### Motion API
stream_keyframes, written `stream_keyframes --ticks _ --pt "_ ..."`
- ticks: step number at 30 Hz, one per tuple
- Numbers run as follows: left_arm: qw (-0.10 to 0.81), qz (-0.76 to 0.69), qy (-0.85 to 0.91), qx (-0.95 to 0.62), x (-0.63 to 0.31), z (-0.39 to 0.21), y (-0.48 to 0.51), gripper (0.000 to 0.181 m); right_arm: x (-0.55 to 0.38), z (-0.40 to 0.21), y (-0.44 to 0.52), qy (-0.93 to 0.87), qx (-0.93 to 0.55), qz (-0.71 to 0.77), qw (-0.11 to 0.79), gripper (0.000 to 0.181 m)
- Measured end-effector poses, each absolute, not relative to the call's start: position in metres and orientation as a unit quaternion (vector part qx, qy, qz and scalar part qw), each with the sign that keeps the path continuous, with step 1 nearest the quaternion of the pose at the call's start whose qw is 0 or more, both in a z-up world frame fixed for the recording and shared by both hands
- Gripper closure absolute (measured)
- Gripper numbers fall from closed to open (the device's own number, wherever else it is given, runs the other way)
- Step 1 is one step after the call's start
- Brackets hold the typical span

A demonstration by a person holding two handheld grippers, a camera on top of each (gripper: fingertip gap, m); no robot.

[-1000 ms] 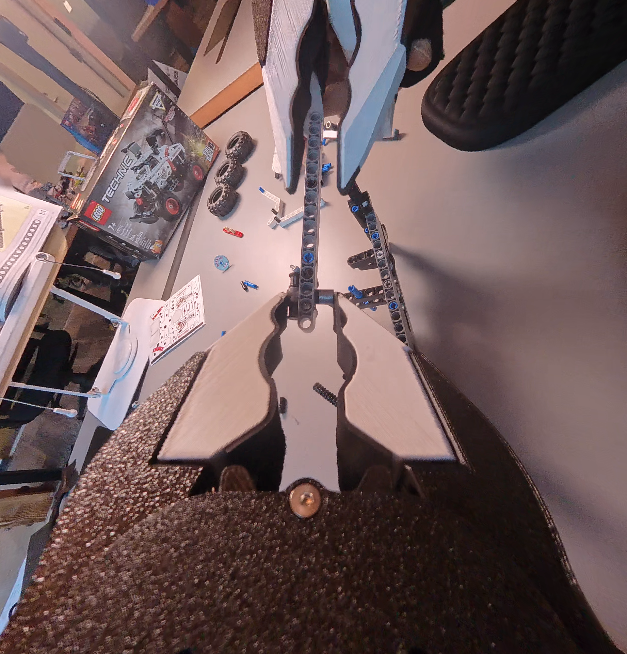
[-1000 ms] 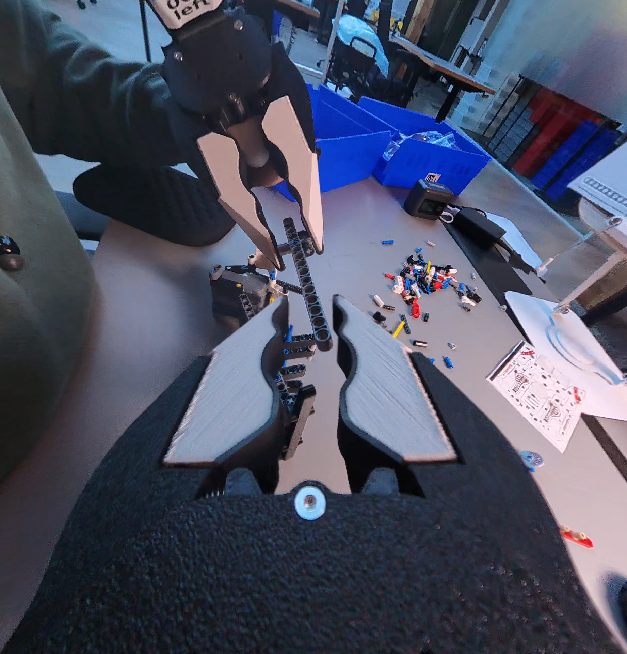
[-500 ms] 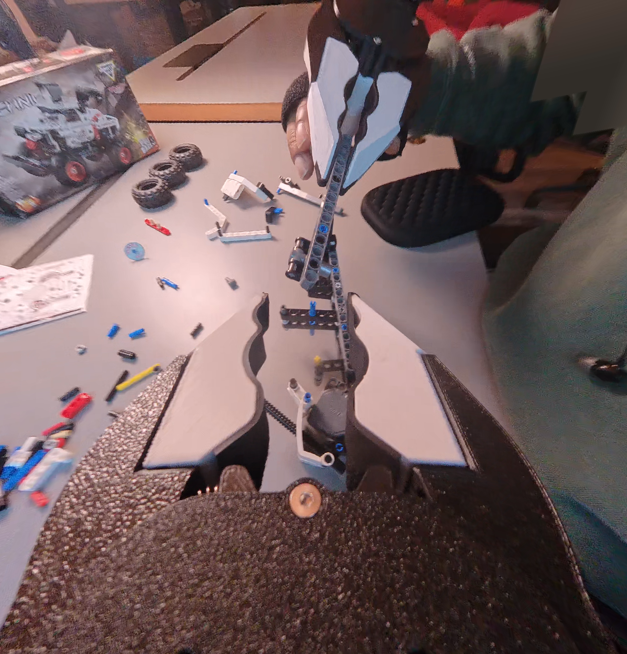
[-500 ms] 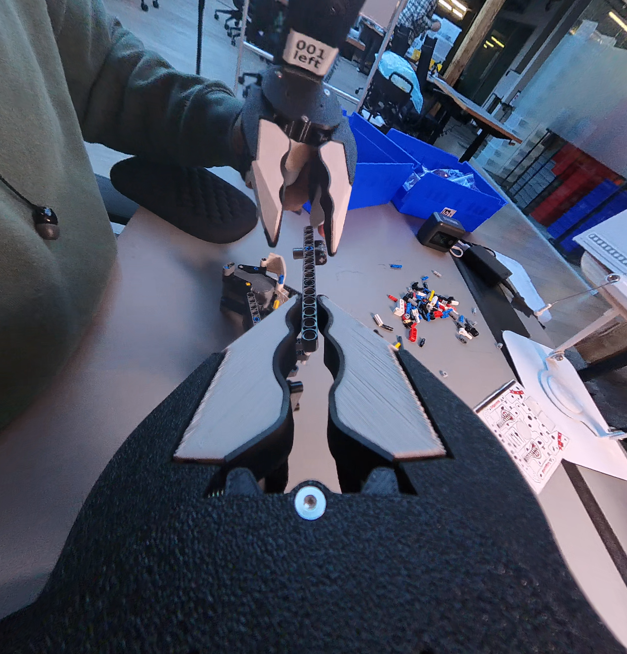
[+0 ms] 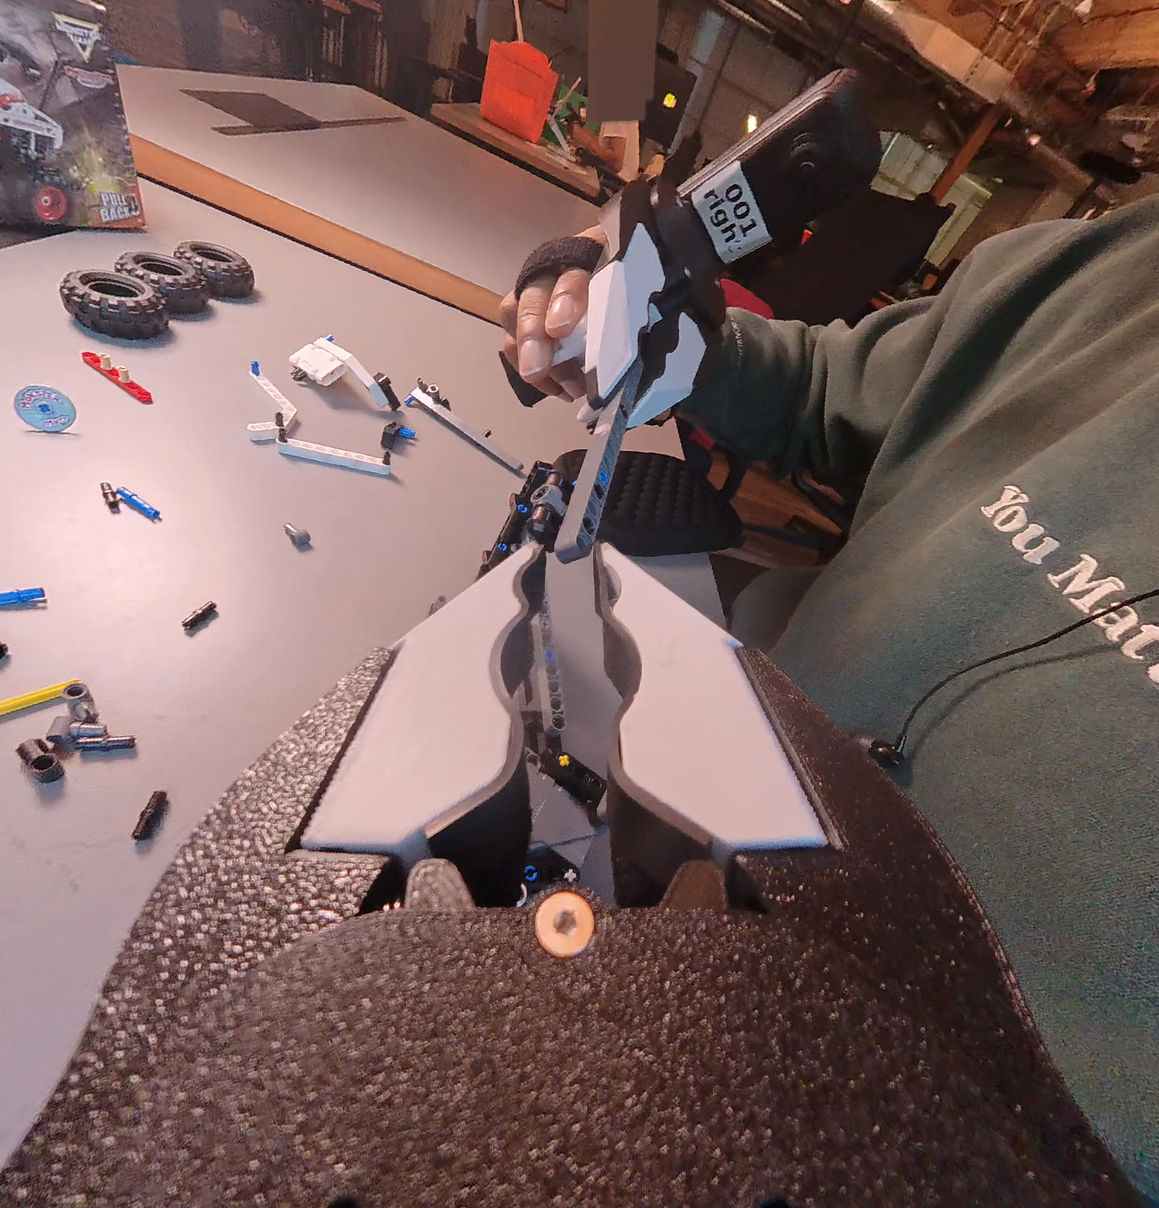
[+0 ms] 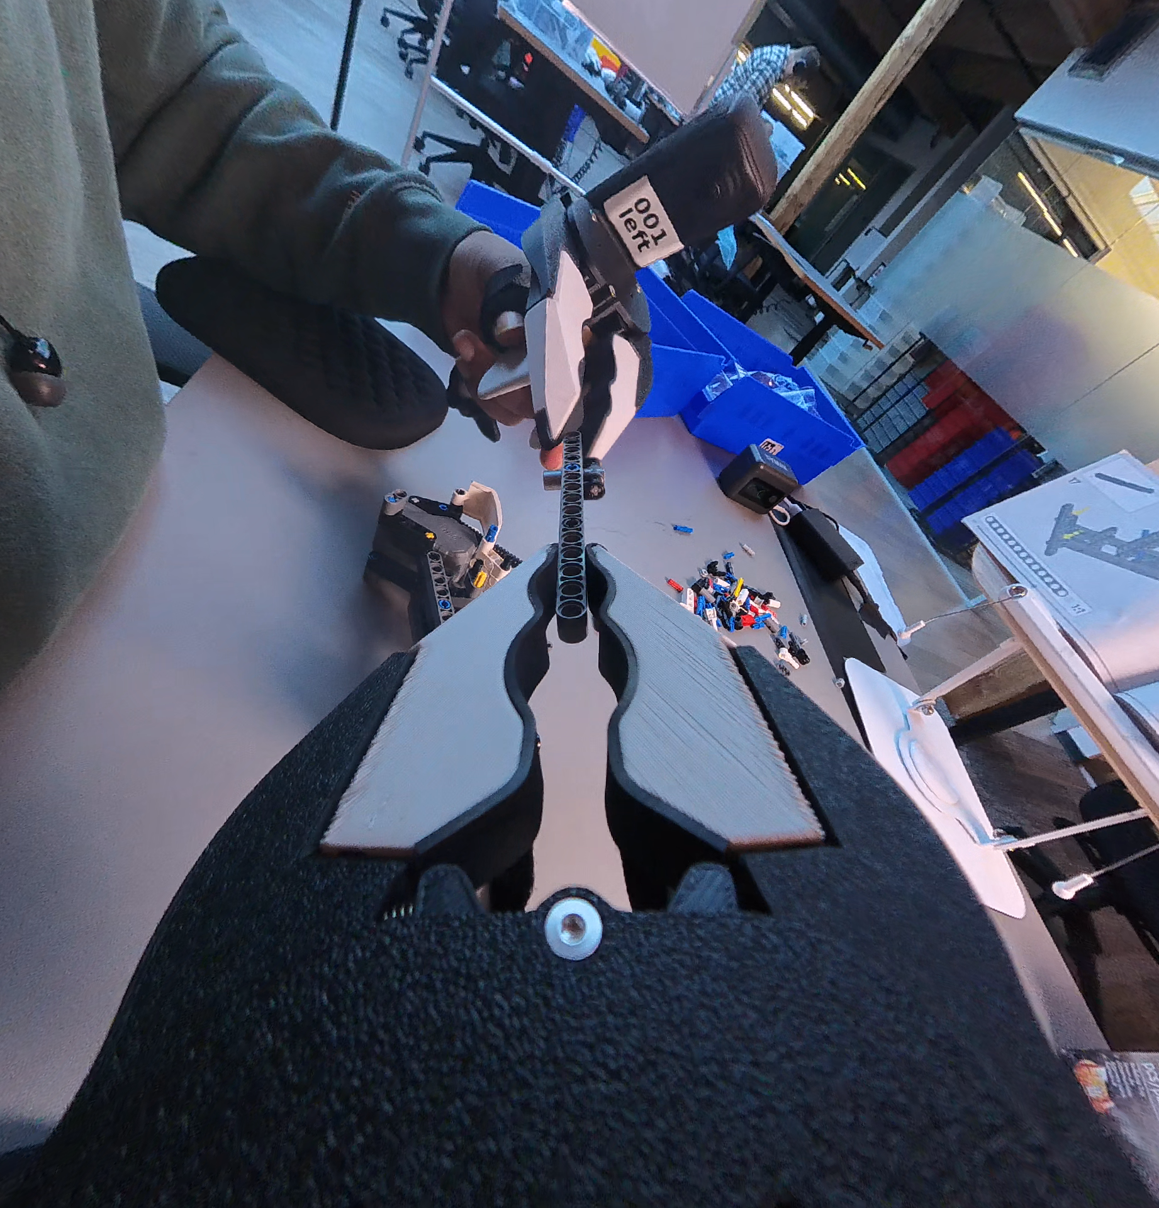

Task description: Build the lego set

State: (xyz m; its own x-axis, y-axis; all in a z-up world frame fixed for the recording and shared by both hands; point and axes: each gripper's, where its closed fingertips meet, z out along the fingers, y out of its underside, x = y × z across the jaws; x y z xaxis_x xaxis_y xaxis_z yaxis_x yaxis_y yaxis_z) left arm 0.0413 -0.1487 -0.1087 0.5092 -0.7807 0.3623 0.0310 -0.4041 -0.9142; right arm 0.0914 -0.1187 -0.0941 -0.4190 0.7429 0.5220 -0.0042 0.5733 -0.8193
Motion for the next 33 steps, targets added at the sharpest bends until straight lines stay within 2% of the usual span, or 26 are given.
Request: stream_keyframes --ticks 15,31,33 --pt "0.496 -0.381 0.245 -0.741 0.029 -0.124 -0.133 0.172 0.079 -0.117 -0.099 -0.734 -0.311 0.39 0.461 0.173" --pt "0.514 -0.393 0.22 -0.73 0.021 -0.123 -0.131 0.172 0.075 -0.112 -0.099 -0.724 -0.317 0.414 0.452 0.174" --pt "0.528 -0.384 0.217 -0.726 0.017 -0.119 -0.13 0.181 0.075 -0.107 -0.097 -0.712 -0.321 0.43 0.452 0.174"
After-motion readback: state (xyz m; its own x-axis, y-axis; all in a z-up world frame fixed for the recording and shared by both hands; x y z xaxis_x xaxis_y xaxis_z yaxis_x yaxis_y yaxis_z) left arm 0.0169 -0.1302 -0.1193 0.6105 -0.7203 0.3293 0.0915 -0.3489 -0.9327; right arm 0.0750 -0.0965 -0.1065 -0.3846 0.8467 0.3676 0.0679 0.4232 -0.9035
